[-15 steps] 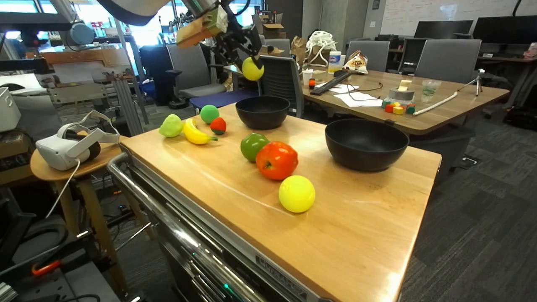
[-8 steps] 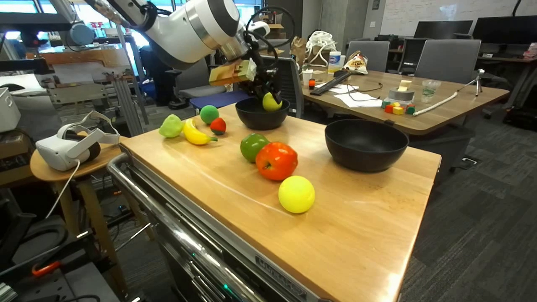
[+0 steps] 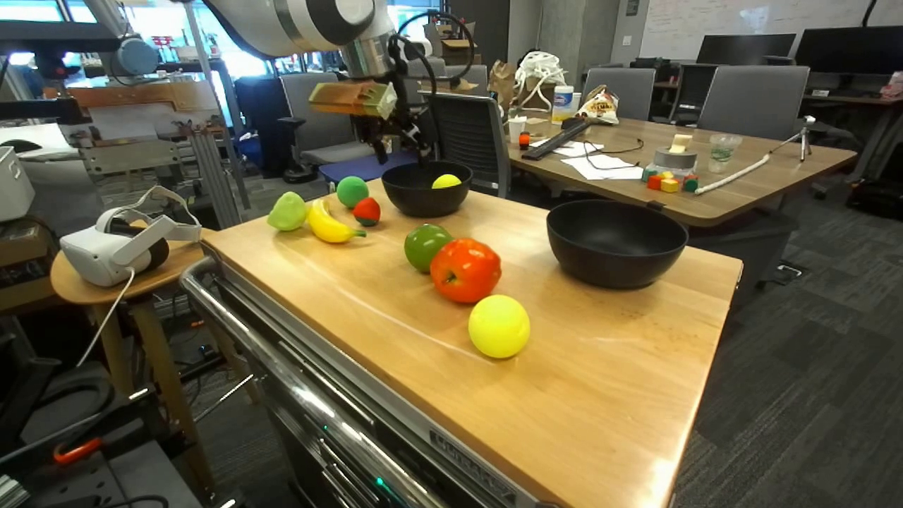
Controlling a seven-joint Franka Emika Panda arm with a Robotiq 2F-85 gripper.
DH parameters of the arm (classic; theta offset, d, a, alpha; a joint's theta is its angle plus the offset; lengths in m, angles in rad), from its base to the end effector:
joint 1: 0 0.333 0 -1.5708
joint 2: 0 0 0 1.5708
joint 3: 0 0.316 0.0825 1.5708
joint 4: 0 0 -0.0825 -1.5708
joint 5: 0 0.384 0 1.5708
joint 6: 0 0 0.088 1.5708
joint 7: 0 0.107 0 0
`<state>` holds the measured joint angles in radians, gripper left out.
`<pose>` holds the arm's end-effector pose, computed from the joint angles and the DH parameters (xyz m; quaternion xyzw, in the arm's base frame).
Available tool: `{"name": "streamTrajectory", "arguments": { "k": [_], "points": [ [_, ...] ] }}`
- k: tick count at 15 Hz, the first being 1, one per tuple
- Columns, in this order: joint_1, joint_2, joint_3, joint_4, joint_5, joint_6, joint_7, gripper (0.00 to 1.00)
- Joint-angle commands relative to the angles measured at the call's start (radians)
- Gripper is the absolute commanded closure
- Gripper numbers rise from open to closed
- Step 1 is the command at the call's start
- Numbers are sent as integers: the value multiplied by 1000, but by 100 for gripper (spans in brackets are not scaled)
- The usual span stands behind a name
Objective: Pick up the plush vegetable and fruit toy, then put them in the two bowls
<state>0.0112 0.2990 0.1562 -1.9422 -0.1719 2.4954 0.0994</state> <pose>0.6279 0.1016 0.3574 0.9869 0.0886 0.1331 0.0203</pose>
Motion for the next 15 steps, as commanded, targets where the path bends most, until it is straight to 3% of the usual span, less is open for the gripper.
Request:
{"name": "streamTrajectory", "arguments": {
  "k": [1,2,3,6,10,15],
  "points": [
    [70,-174,-44,-83,-15,-223,42,0],
    [84,-201,-51,-97,-44,-286,78,0],
    [71,-116,-44,-32,-4,-219,23,1],
    [82,-182,-48,-78,-19,-281,53,0],
    [65,-139,-51,-119,91,-168,10,0],
    [68,-74,-74,-152,107,-81,37,0]
  ]
}}
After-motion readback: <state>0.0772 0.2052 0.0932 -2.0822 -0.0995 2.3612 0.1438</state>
